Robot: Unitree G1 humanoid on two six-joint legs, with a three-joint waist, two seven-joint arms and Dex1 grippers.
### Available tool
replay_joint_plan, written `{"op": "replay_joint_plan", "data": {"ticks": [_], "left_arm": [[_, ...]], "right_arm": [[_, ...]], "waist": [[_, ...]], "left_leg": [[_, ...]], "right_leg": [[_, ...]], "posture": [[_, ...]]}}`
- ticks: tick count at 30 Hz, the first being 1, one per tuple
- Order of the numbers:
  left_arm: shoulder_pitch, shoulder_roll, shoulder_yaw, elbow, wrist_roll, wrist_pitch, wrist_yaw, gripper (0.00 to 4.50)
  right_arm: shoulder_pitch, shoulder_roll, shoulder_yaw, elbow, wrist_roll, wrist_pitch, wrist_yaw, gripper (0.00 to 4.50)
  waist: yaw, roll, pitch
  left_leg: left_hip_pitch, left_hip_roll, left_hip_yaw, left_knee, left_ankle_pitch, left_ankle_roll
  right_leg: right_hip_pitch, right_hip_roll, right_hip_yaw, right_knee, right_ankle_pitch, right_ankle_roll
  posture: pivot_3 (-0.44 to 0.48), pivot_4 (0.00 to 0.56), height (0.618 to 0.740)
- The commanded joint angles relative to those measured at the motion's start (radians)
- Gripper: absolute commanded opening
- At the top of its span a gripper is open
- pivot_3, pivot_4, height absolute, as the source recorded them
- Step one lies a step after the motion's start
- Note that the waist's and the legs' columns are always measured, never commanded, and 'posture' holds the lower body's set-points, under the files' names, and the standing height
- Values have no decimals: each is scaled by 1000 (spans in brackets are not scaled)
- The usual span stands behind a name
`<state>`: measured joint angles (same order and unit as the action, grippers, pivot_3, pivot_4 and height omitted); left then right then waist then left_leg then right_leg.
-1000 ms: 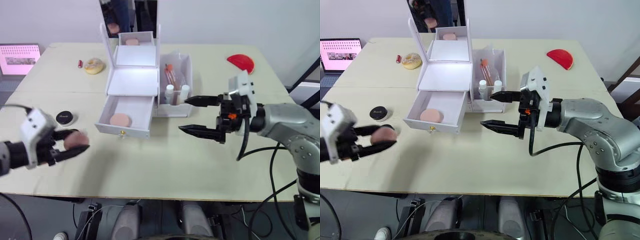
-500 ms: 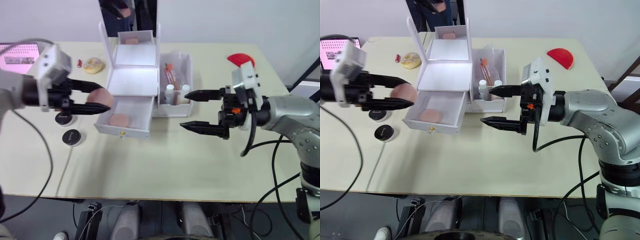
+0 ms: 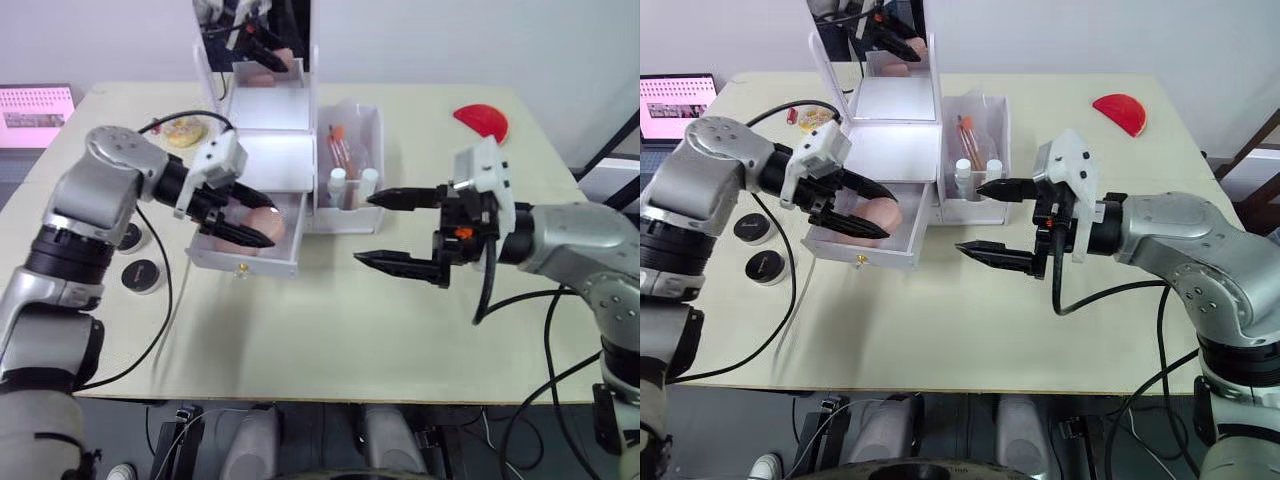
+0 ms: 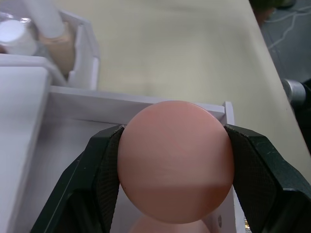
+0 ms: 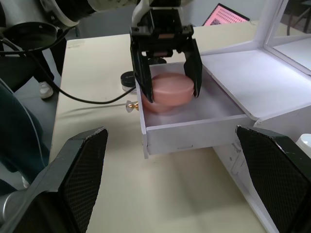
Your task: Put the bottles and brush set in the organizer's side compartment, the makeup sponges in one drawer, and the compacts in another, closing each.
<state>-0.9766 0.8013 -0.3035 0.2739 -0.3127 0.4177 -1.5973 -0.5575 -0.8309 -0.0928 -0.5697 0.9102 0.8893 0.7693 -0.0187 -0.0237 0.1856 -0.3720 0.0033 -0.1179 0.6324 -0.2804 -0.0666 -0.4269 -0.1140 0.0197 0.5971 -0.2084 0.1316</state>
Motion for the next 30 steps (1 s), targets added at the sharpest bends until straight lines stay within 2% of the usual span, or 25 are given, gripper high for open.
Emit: {"op": "replay_joint_plan", "data": {"ticks": [1, 22, 30], "left_arm": [[-38, -1, 0, 1, 15, -33, -17, 2666], [-40, -57, 26, 7, 48, -4, -9, 2666], [-22, -67, 18, 36, 77, -51, -8, 2666]], "right_arm": [[-8, -7, -37, -31, 19, -2, -18, 4500], [-13, -7, -31, -31, 30, -5, -52, 4500], [-14, -10, -37, -32, 33, -5, -62, 4500]], "waist": [[2, 0, 0], [3, 0, 0], [2, 0, 0]], "left_leg": [[0, 0, 0, 0, 0, 0], [0, 0, 0, 2, 0, 0], [0, 0, 0, 2, 0, 0]], "right_leg": [[0, 0, 0, 0, 0, 0], [0, 0, 0, 1, 0, 0], [0, 0, 0, 1, 0, 0]], "posture": [[0, 150, 739], [0, 150, 739], [0, 150, 739]]}}
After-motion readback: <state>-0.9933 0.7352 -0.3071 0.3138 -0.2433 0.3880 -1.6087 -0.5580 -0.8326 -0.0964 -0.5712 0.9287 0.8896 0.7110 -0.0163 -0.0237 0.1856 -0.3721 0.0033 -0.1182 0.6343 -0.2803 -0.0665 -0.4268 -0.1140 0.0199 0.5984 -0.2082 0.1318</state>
